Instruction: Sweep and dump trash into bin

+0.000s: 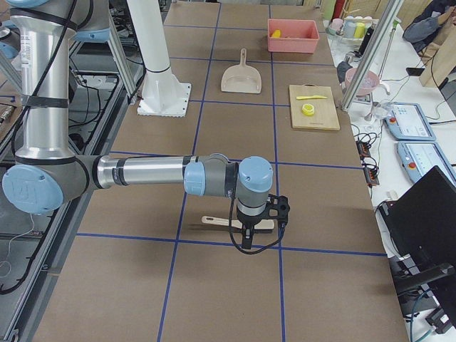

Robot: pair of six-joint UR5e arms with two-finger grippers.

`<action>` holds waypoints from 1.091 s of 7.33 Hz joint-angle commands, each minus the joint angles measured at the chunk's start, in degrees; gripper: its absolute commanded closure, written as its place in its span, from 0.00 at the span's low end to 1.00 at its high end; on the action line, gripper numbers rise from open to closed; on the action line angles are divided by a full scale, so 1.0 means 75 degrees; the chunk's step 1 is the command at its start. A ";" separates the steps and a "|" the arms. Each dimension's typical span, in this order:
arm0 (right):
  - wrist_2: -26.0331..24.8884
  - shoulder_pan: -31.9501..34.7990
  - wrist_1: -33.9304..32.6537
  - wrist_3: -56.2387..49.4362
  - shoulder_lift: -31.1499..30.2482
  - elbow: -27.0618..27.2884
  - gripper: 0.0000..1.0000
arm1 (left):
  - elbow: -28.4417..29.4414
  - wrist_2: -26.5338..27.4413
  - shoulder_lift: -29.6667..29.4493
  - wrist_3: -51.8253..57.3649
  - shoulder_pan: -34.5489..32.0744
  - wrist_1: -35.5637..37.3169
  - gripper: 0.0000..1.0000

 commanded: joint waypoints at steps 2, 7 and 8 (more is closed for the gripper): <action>0.0001 0.0002 0.0000 -0.0009 0.0009 0.0001 0.00 | -0.0028 0.0002 -0.0026 -0.0189 0.0000 0.0025 0.01; 0.0001 0.0002 0.0000 -0.0009 0.0009 0.0001 0.00 | -0.0309 -0.0338 -0.0448 -0.0517 0.0000 0.0904 0.01; 0.0001 0.0002 0.0000 -0.0009 0.0009 0.0001 0.00 | -0.0309 -0.0338 -0.0436 -0.0517 0.0000 0.0904 0.01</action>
